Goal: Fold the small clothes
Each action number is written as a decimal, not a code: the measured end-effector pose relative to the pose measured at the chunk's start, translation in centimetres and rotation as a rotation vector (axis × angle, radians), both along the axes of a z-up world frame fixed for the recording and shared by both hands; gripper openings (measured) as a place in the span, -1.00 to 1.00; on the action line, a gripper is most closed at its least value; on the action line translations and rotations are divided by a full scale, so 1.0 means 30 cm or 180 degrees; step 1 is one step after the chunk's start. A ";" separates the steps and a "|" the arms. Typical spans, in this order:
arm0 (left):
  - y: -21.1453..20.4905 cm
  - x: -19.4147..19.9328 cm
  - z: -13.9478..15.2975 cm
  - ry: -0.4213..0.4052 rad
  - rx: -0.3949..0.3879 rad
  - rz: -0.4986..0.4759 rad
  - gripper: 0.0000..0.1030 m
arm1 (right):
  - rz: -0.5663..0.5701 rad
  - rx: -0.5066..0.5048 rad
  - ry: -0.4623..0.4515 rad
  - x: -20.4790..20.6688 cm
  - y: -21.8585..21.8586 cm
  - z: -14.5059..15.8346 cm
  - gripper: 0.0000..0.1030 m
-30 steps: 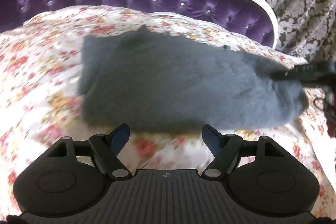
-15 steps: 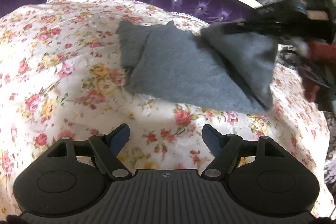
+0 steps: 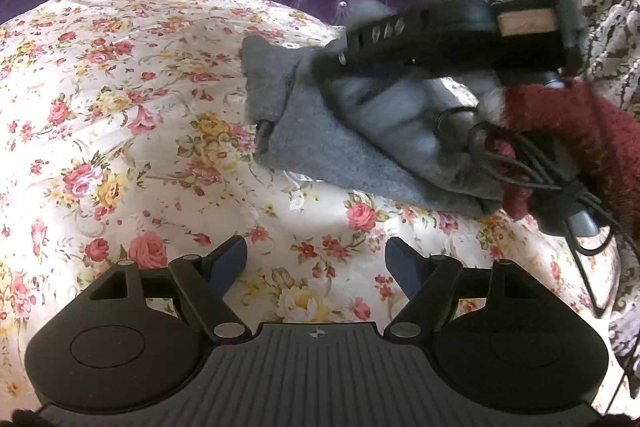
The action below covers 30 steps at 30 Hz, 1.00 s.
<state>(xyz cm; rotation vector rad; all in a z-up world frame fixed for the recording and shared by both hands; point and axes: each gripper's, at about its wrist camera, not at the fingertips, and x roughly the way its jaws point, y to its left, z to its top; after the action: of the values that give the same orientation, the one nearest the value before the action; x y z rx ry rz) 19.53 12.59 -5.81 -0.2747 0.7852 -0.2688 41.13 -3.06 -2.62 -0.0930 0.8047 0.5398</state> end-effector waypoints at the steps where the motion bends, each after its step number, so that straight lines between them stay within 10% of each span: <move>1: -0.001 0.000 0.000 0.0003 0.0001 0.0000 0.46 | 0.0068 0.0134 0.0008 -0.008 -0.006 0.010 -0.08; 11: -0.003 0.010 0.061 -0.0071 0.0031 -0.0127 0.46 | -0.0151 0.0681 -0.0264 -0.094 -0.209 0.102 0.11; 23: 0.086 0.169 0.243 -0.0313 0.0058 0.0043 0.46 | 0.0029 -0.0065 -0.0907 -0.336 -0.207 0.034 0.34; 30: 0.114 0.280 0.247 -0.0020 -0.0413 -0.0051 0.47 | 0.0365 -0.0906 -0.1416 -0.368 0.008 -0.055 0.33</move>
<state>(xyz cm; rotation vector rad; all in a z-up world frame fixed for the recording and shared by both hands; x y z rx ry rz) 27.93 16.01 1.60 -0.3898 0.7652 -0.3361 30.10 -2.84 -4.28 -0.5067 0.4370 0.4855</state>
